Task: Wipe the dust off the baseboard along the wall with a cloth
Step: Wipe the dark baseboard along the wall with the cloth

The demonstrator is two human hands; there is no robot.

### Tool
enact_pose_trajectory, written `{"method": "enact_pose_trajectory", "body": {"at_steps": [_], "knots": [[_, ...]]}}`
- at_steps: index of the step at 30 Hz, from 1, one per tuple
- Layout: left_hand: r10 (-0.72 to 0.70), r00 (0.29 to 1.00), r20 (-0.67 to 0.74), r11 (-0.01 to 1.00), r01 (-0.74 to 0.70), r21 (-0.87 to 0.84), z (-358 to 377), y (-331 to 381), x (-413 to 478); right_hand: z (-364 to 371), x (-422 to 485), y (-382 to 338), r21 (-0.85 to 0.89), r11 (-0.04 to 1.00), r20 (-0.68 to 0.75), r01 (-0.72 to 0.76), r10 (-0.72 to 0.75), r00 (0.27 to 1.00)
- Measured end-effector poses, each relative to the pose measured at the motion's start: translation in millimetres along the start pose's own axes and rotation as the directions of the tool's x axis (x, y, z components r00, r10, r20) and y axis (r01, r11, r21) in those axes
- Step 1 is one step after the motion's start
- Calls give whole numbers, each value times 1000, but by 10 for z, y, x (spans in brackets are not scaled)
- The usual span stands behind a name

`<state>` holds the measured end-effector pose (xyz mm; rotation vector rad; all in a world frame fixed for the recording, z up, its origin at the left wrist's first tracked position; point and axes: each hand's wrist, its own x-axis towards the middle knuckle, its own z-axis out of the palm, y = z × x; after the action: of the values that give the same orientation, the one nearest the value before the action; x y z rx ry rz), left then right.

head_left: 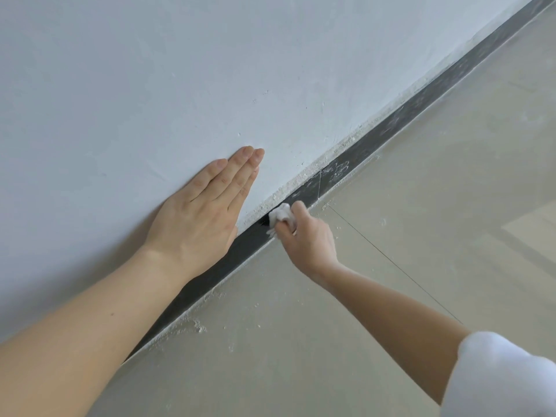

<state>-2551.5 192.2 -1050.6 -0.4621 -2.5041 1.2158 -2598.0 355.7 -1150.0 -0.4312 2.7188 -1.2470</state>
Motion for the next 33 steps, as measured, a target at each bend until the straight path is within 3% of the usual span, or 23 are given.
{"method": "enact_pose_trajectory", "body": {"at_steps": [5,8,10,12,15,19,26,33], "knots": [[8,1000,7,1000,-8,-1,13,3,-4,-240,320,280,-19,988,-146,-154,150,978],[8,1000,5,1000,-8,9,12,7,-4,-378,538,452,68,934,-242,-350,356,903],[2,1000,9,1000,-2,9,6,5,-3,-467,567,516,74,909,-287,-411,414,864],[2,1000,5,1000,-2,7,12,9,-4,-518,469,483,14,935,-256,-354,346,903],[1,1000,13,1000,-1,5,4,12,1,-412,161,334,-87,986,-99,-142,133,986],[-2,1000,10,1000,2,-9,-8,3,10,-216,-22,114,-91,994,-13,64,-65,998],[-1,1000,8,1000,1,-28,-15,-3,21,-248,221,167,-92,995,-47,40,-45,998],[-8,999,41,999,9,-32,-72,30,53,-515,667,574,-98,961,-261,-259,226,938]]}}
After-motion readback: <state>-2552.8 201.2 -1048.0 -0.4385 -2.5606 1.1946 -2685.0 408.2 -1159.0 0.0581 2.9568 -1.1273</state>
